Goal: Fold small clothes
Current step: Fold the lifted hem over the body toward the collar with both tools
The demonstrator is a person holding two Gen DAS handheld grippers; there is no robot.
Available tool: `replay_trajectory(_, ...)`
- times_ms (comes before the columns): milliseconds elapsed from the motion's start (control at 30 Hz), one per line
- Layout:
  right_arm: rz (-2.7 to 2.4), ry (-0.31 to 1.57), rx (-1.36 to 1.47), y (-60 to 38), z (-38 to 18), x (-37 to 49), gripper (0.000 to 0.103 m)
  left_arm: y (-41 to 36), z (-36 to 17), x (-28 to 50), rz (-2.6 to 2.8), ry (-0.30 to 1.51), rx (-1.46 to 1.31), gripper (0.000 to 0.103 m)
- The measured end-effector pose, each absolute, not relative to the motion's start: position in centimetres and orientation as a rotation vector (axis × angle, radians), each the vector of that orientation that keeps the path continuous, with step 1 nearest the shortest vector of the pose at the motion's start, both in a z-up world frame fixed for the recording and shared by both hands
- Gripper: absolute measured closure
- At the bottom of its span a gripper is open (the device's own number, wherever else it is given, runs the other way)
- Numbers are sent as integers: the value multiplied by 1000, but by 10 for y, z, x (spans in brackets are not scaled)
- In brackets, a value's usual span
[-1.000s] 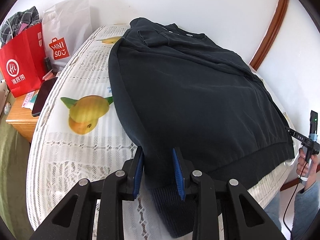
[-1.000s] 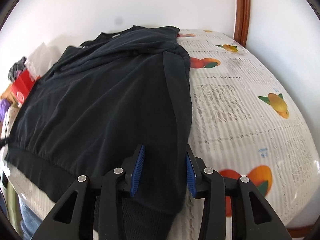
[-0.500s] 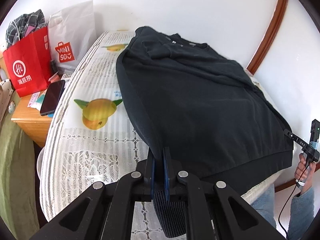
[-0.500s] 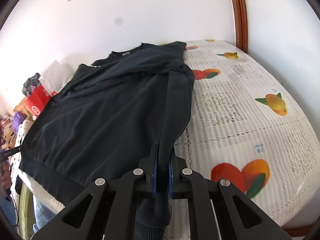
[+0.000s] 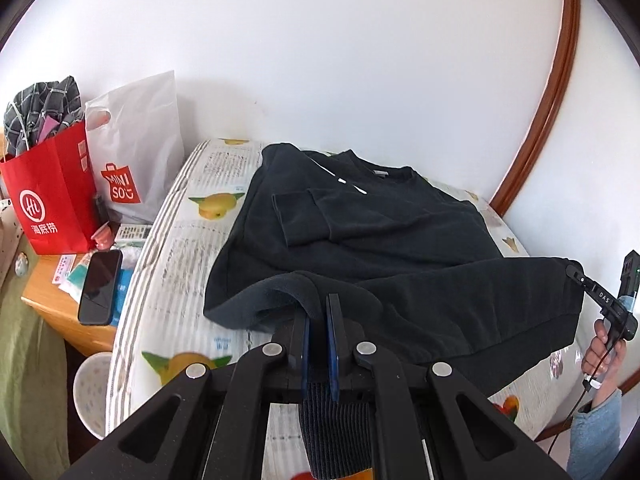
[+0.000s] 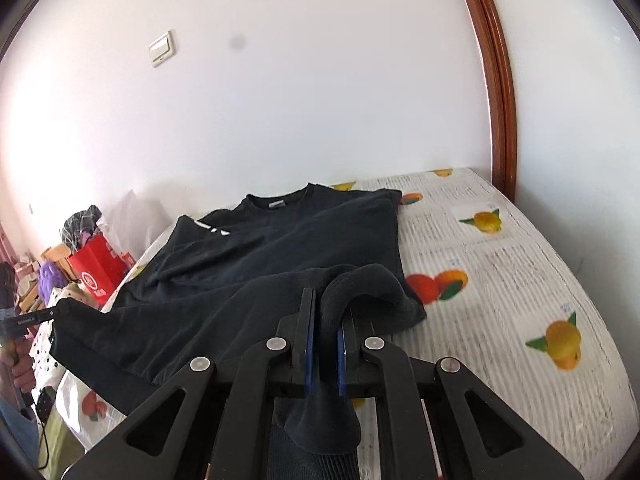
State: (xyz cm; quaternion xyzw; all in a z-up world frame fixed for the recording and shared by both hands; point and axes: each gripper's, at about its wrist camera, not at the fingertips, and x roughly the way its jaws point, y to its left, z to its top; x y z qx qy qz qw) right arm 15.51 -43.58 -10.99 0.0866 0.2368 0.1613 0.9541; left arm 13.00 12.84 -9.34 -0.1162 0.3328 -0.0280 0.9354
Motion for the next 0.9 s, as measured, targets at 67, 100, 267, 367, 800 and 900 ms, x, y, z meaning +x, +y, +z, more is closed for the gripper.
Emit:
replay_trajectory(67, 331, 495, 194, -431, -102, 178, 94, 134, -88, 151, -52, 676, -262, 96)
replay_trajectory(100, 335, 498, 201, -429, -98, 187, 94, 135, -86, 156, -55, 677, -272, 96)
replay_trajectory(267, 340, 521, 229, -417, -90, 240, 94, 144, -87, 201, -59, 689, -326, 96)
replay_trajectory(367, 343, 544, 269, -415, -92, 270, 94, 146, -95, 229, -44, 710, -330, 96)
replay_trajectory(800, 242, 698, 187, -403, -149, 367, 94, 164, -153, 303, 31, 829, -332, 96)
replay_trajectory(900, 223, 717, 155, -399, -159, 373, 94, 165, -161, 306, 31, 846, -332, 95)
